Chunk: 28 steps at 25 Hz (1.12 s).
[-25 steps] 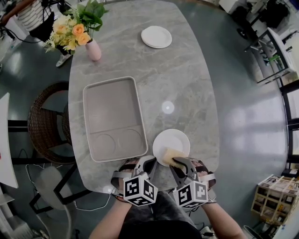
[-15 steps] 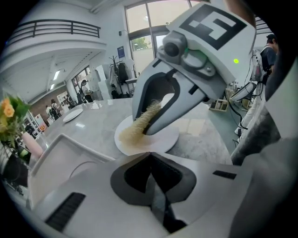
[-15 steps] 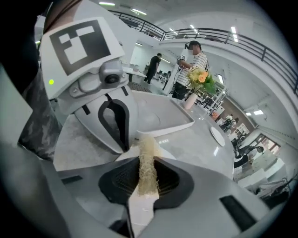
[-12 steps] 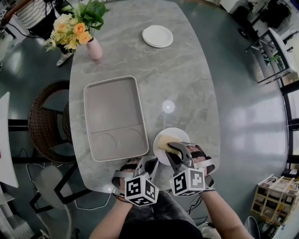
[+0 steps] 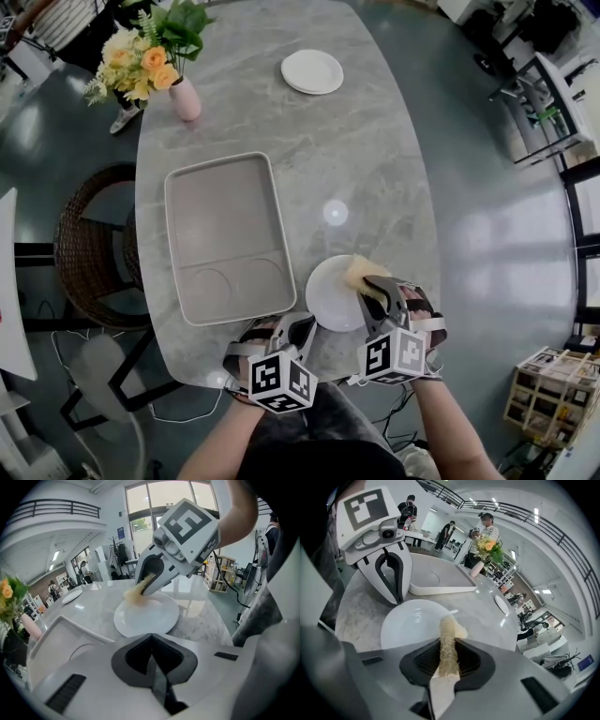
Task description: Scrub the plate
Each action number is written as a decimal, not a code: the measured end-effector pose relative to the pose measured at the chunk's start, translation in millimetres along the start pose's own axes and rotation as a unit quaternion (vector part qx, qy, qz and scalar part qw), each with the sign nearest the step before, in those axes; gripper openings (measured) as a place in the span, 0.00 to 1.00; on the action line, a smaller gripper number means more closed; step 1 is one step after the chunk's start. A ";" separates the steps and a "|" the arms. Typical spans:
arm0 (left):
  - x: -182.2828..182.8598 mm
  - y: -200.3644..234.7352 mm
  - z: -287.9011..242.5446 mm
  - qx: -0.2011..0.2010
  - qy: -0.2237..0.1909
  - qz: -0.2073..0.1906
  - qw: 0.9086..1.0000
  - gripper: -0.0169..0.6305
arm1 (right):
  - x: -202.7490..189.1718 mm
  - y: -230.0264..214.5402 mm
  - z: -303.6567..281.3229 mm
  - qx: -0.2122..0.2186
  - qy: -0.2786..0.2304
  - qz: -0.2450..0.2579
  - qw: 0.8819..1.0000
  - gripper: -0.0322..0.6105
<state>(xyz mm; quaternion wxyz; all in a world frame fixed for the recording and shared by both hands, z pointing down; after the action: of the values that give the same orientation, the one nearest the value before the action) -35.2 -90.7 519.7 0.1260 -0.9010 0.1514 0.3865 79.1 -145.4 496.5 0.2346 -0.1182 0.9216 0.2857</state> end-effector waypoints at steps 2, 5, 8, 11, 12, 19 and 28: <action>-0.3 0.1 -0.1 -0.001 0.000 0.001 1.000 0.05 | -2.2 6.5 3.7 0.003 0.006 -0.010 1.000 0.17; -0.1 0.2 -0.7 -0.003 -0.001 0.002 1.000 0.05 | -0.5 18.3 8.0 0.012 0.008 -0.031 0.999 0.17; -0.2 0.0 -0.9 -0.004 -0.002 0.003 1.000 0.05 | 5.3 33.0 10.7 0.023 0.002 -0.043 0.999 0.17; -1.1 1.0 -0.9 -0.004 -0.001 0.004 1.000 0.05 | 12.5 46.5 11.9 0.037 -0.006 -0.047 0.998 0.17; -1.3 1.3 -0.9 -0.005 0.000 0.004 1.000 0.05 | 14.7 50.1 12.7 0.042 -0.009 -0.047 0.998 0.17; 0.1 1.5 -1.4 -0.011 0.007 0.005 1.000 0.05 | 21.9 66.9 22.6 0.075 -0.016 -0.055 0.996 0.17; 0.0 1.4 -1.8 -0.022 0.016 0.003 1.000 0.05 | 30.8 82.1 34.0 0.111 -0.024 -0.072 0.991 0.17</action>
<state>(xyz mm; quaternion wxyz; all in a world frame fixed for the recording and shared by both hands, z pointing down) -34.5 -92.5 520.8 0.1029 -0.9092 0.1474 0.3755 36.0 -61.9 495.1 0.2884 -0.1502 0.9307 0.1673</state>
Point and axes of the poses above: the fingertips, and each gripper's own axes: z backward along the fingers, y to its left, x out of its top, the point moved 5 cm from there along z, backward along the fingers, and after that the axes turned 9 degrees about -y, right-handed, at the moved point
